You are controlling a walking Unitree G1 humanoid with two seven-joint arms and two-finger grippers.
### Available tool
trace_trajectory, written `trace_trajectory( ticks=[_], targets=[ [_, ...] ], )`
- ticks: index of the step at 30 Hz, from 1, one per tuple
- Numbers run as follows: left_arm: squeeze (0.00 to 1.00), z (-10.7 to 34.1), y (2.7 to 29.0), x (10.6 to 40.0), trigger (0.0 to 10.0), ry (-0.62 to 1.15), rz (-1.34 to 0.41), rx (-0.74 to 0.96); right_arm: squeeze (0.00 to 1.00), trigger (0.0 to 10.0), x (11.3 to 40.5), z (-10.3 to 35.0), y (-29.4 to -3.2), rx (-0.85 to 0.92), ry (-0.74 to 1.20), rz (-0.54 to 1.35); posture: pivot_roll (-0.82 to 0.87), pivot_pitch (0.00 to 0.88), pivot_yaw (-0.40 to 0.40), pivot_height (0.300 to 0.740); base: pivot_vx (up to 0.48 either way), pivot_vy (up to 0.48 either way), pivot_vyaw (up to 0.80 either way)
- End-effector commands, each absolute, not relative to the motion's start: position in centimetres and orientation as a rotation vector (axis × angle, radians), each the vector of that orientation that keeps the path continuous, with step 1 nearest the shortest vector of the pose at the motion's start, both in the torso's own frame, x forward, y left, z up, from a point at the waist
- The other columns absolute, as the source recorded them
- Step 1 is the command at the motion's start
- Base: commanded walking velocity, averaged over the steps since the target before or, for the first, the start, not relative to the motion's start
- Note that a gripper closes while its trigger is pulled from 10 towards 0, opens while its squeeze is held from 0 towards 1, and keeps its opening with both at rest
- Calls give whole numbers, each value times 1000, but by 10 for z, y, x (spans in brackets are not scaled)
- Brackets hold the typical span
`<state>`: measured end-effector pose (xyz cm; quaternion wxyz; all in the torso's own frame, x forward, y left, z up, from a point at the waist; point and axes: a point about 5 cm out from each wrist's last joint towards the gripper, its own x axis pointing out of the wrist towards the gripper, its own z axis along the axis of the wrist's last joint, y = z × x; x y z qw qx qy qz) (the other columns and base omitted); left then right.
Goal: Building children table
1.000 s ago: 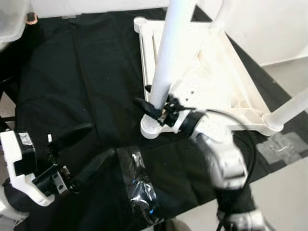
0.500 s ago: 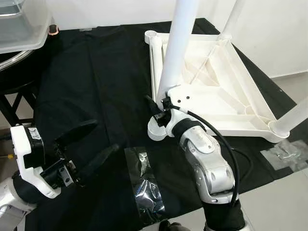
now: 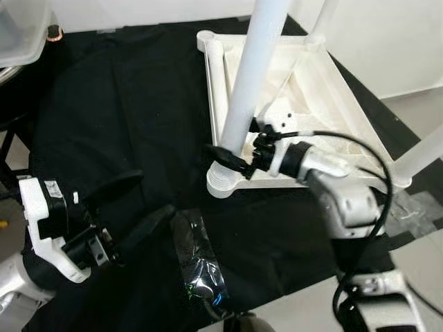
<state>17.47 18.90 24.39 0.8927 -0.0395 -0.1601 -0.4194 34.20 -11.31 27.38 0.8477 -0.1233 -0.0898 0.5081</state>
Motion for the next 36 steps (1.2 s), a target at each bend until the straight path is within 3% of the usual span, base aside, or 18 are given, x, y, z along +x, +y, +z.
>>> trace_trajectory(
  ticks=[1, 13, 14, 15, 28, 35, 36],
  targets=[
    [0, 245, 185, 169, 10000, -333, -886, -82, 0, 10000, 348, 279, -123, -260, -209, 1075, 97, 295, -103, 740, 0, 0, 0],
    [0, 246, 187, 158, 10000, -305, -866, -74, 0, 10000, 362, 306, -120, -277, -192, 1428, 134, 341, -113, 740, 0, 0, 0],
    [0, 246, 187, 157, 10000, -303, -864, -73, 0, 8157, 364, 307, -121, -272, -192, 1432, 136, 344, -113, 740, 0, 0, 0],
    [0, 247, 187, 157, 10000, -300, -862, -72, 0, 0, 366, 309, -122, -264, -190, 1446, 140, 348, -113, 740, 0, 0, 0],
    [0, 247, 189, 155, 10000, -286, -855, -72, 0, 0, 366, 310, -126, -283, -170, 1548, 136, 346, -106, 740, 0, 0, 0],
    [0, 246, 188, 157, 10000, -285, -858, -74, 0, 0, 356, 280, -126, -264, -108, 1560, 124, 337, -113, 740, 0, 0, 0],
    [0, 245, 188, 157, 10000, -286, -855, -76, 0, 0, 349, 255, -114, -242, -63, 1469, 119, 330, -127, 740, 0, 0, 0]
  ],
)
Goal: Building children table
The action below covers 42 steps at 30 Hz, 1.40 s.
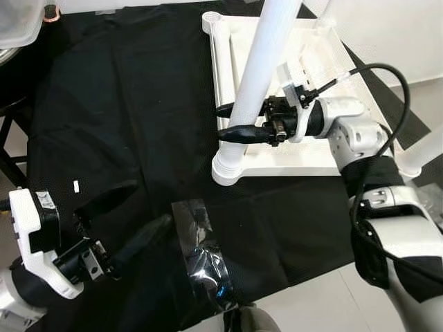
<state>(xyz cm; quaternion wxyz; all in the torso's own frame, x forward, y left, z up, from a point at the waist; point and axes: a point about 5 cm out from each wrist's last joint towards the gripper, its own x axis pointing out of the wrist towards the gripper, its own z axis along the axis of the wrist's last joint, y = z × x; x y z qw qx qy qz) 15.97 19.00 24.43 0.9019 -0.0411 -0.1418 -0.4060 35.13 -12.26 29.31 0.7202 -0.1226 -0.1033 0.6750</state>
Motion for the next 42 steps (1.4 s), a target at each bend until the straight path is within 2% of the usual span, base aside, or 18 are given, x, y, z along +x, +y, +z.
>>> trace_trajectory(
  ticks=[1, 2, 3, 5, 7, 9, 11, 14, 19, 20, 24, 25, 31, 38, 39, 40, 41, 42],
  targets=[
    [0, 245, 188, 157, 10000, -286, -855, -76, 0, 0, 349, 255, -114, -242, -63, 1469, 119, 330, -127, 740, 0, 0, 0],
    [0, 244, 190, 158, 10000, -286, -845, -75, 0, 0, 347, 220, -93, -249, -32, 1113, 116, 323, -130, 740, 0, 0, 0],
    [0, 244, 190, 158, 10000, -286, -845, -75, 0, 0, 347, 220, -93, -249, -32, 1113, 116, 323, -130, 740, 0, 0, 0],
    [0, 243, 193, 161, 10000, -291, -829, -77, 0, 0, 306, 168, -72, -145, 78, 658, 116, 317, -104, 740, 0, 0, 0],
    [0, 243, 193, 163, 10000, -293, -826, -76, 0, 0, 294, 161, -66, -121, 97, 572, 116, 317, -104, 740, 0, 0, 0],
    [0, 243, 193, 166, 10000, -298, -827, -81, 0, 0, 297, 162, -60, -112, 77, 540, 115, 295, -84, 740, 0, 0, 0],
    [0, 243, 192, 170, 10000, -308, -834, -85, 0, 0, 317, 175, -49, -99, 16, 480, 123, 279, -76, 740, 0, 0, 0],
    [0, 246, 190, 174, 10000, -325, -848, -90, 0, 0, 323, 189, -28, -52, -7, 479, 130, 262, -68, 740, 0, 0, 0],
    [0, 248, 190, 177, 10000, -332, -854, -84, 0, 0, 319, 195, -15, -40, -15, 505, 131, 261, -67, 740, 0, 0, 0],
    [0, 248, 190, 177, 10000, -333, -855, -84, 0, 10000, 319, 195, -14, -44, -8, 514, 131, 261, -67, 740, 0, 0, 0],
    [0, 247, 189, 177, 10000, -330, -856, -84, 0, 10000, 307, 204, -11, -33, -39, 554, 126, 263, -68, 740, 0, 0, 0],
    [0, 246, 189, 177, 10000, -327, -855, -83, 1000, 10000, 305, 212, -10, -3, -67, 614, 125, 266, -68, 740, 0, 0, 0],
    [0, 245, 188, 179, 10000, -323, -853, -79, 1000, 10000, 309, 245, -18, 57, -205, 841, 124, 273, -71, 740, 0, 0, 0],
    [0, 243, 188, 176, 10000, -317, -844, -84, 1000, 10000, 327, 264, -56, -135, -263, 1155, 124, 291, -82, 740, 0, 0, 0],
    [0, 243, 188, 175, 10000, -315, -842, -85, 102, 10000, 331, 266, -62, -182, -254, 1206, 127, 298, -83, 740, 0, 0, 0],
    [0, 243, 188, 175, 10000, -313, -841, -85, 102, 10000, 333, 267, -66, -207, -245, 1237, 127, 298, -83, 740, 0, 0, 0],
    [0, 243, 188, 174, 10000, -311, -838, -87, 0, 10000, 340, 269, -71, -244, -236, 1246, 131, 303, -85, 740, 0, 0, 0],
    [0, 242, 188, 173, 10000, -305, -832, -84, 0, 10000, 345, 273, -75, -263, -233, 1271, 134, 307, -86, 740, 0, 0, 0]
  ],
)
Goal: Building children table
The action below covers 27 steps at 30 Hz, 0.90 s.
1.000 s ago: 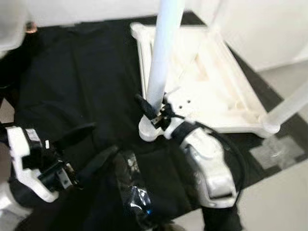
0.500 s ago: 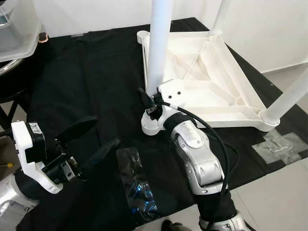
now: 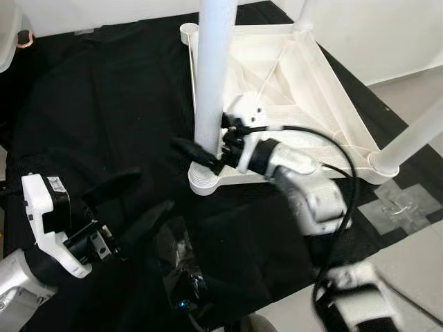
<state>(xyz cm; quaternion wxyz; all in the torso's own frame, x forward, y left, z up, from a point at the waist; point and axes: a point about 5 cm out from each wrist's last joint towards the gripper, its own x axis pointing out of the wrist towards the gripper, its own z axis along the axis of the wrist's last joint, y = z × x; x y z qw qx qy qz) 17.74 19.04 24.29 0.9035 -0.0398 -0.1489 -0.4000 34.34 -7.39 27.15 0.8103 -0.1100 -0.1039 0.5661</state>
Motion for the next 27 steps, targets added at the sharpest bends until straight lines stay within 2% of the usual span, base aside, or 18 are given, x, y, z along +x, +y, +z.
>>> trace_trajectory(
  ticks=[1, 9, 10, 11, 12, 27],
  targets=[
    [0, 242, 188, 173, 10000, -305, -832, -84, 0, 10000, 345, 273, -75, -263, -233, 1271, 134, 307, -86, 740, 0, 0, 0],
    [0, 242, 198, 168, 10000, -290, -783, -60, 0, 10000, 360, 297, -85, -246, -233, 1449, 151, 326, -92, 740, 0, 0, 0],
    [0, 243, 200, 168, 10000, -290, -777, -57, 0, 8627, 361, 300, -85, -250, -236, 1478, 155, 331, -92, 740, 0, 0, 0],
    [0, 243, 200, 168, 10000, -290, -777, -57, 0, 8627, 361, 300, -85, -250, -236, 1478, 155, 331, -92, 740, 0, 0, 0],
    [0, 243, 202, 166, 10000, -288, -769, -50, 0, 0, 363, 306, -85, -248, -241, 1520, 158, 335, -96, 740, 0, 0, 0],
    [0, 245, 205, 164, 10000, -291, -766, -33, 0, 0, 366, 302, -97, -249, -201, 1603, 148, 321, -101, 740, 0, 0, 0]
  ],
)
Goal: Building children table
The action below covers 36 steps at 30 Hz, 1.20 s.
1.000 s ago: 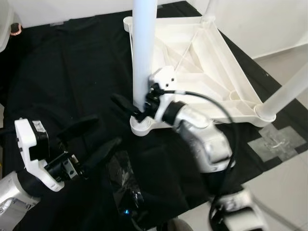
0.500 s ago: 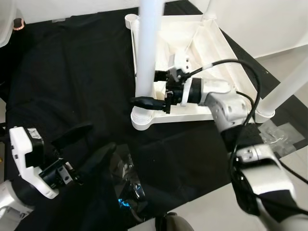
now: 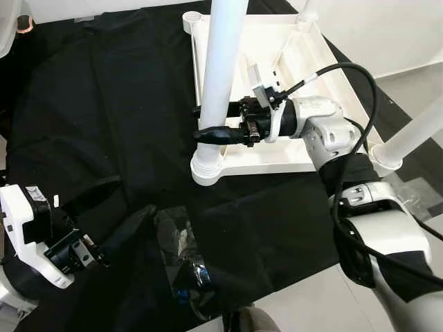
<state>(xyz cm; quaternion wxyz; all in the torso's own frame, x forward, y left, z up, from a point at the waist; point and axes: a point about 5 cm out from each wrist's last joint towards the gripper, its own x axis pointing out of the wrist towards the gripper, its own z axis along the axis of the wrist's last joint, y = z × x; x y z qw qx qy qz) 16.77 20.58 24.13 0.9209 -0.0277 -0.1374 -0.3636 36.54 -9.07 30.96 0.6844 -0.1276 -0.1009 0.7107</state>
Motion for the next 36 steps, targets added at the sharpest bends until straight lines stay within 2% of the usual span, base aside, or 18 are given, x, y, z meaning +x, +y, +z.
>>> trace_trajectory(
  ticks=[1, 3, 5, 6, 8, 10, 11, 12, 13, 14, 15, 18, 24, 25, 26, 27, 31, 36],
  targets=[
    [0, 245, 205, 164, 10000, -291, -766, -34, 0, 0, 367, 299, -97, -240, -197, 1602, 148, 321, -101, 740, 0, 0, 0],
    [0, 245, 205, 164, 10000, -292, -765, -34, 0, 0, 367, 290, -96, -226, -189, 1573, 146, 320, -102, 740, 0, 0, 0],
    [0, 245, 205, 164, 10000, -293, -762, -32, 0, 0, 363, 256, -79, -145, -118, 1404, 137, 316, -110, 740, 0, 0, 0],
    [0, 245, 205, 164, 10000, -293, -762, -32, 0, 0, 363, 256, -79, -145, -118, 1404, 137, 316, -110, 740, 0, 0, 0],
    [0, 244, 208, 165, 10000, -292, -756, -28, 0, 0, 345, 215, -48, -73, -78, 986, 126, 312, -109, 740, 0, 0, 0],
    [0, 244, 208, 165, 10000, -292, -756, -28, 0, 0, 345, 215, -48, -73, -78, 986, 126, 312, -109, 740, 0, 0, 0],
    [0, 244, 209, 165, 10000, -292, -754, -27, 0, 0, 339, 207, -45, -37, -67, 808, 123, 311, -109, 740, 0, 0, 0],
    [0, 244, 209, 165, 10000, -292, -754, -27, 0, 0, 339, 207, -45, -37, -67, 808, 123, 311, -109, 740, 0, 0, 0],
    [0, 245, 210, 169, 10000, -298, -754, -20, 0, 0, 305, 185, -27, -35, -4, 645, 104, 301, -104, 740, 0, 0, 0],
    [0, 245, 210, 171, 10000, -302, -755, -18, 0, 0, 296, 181, -20, -39, 8, 624, 104, 301, -104, 740, 0, 0, 0],
    [0, 245, 210, 171, 10000, -302, -755, -18, 0, 0, 296, 181, -20, -39, 8, 624, 104, 301, -104, 740, 0, 0, 0],
    [0, 246, 206, 175, 10000, -317, -773, -24, 0, 0, 299, 191, 2, -45, -27, 628, 107, 285, -101, 740, 0, 0, 0],
    [0, 246, 206, 176, 10000, -321, -774, -23, 0, 0, 299, 197, 7, -29, -32, 660, 114, 279, -104, 740, 0, 0, 0],
    [0, 247, 207, 176, 10000, -322, -771, -19, 0, 10000, 298, 200, 7, -42, -34, 672, 115, 280, -104, 740, 0, 0, 0],
    [0, 247, 208, 176, 10000, -323, -769, -17, 0, 10000, 300, 206, 5, -53, -48, 698, 115, 280, -104, 740, 0, 0, 0],
    [0, 247, 208, 176, 10000, -323, -766, -13, 1000, 10000, 302, 217, 1, -21, -74, 704, 114, 281, -107, 740, 0, 0, 0],
    [0, 247, 209, 175, 10000, -322, -764, -11, 1000, 10000, 306, 233, -4, 17, -134, 743, 116, 283, -107, 740, 0, 0, 0],
    [0, 247, 210, 174, 10000, -318, -756, -5, 1000, 10000, 312, 285, -22, 40, -349, 1087, 124, 298, -114, 740, 0, 0, 0]
  ],
)
